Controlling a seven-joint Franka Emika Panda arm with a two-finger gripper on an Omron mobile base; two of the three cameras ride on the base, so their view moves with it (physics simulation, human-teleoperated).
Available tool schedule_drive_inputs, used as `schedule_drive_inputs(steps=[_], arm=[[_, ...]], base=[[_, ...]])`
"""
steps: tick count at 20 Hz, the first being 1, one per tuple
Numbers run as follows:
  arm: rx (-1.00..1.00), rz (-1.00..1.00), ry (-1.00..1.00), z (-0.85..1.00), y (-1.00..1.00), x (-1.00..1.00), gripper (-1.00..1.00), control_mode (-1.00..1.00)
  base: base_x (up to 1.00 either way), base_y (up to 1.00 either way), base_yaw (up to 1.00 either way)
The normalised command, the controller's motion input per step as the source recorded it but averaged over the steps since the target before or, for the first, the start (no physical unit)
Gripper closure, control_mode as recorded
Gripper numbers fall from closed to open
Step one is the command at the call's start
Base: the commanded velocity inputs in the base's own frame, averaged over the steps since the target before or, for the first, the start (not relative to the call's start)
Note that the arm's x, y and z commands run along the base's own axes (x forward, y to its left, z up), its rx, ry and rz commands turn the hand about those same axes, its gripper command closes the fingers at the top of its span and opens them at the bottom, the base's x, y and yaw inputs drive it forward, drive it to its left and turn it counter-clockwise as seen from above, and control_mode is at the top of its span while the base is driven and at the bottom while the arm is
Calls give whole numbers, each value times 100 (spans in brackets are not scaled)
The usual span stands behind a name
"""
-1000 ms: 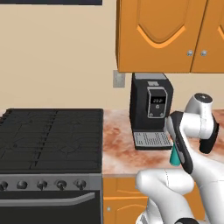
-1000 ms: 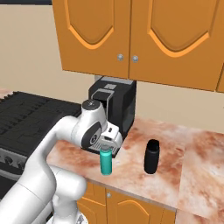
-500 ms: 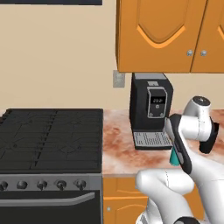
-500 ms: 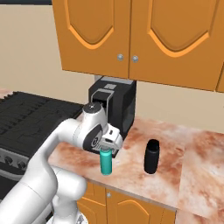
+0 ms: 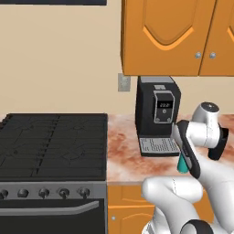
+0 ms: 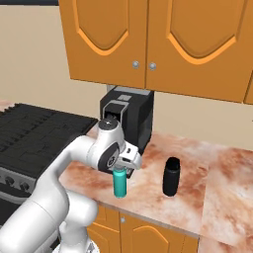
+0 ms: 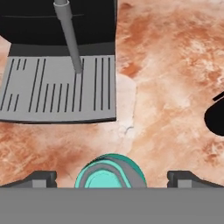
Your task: Move the drinks to the dining counter.
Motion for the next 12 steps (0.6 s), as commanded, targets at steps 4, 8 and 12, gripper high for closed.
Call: schedule_drive_inputs(steps=[4,8,12], arm=[[0,0,0,-7,-13,0,-100,-100],[0,0,1,-7,-1,0,-100,-100],[0,0,5,-13,2,-1,100,-100]], base=[[0,0,0],[0,0,0],[0,0,0]])
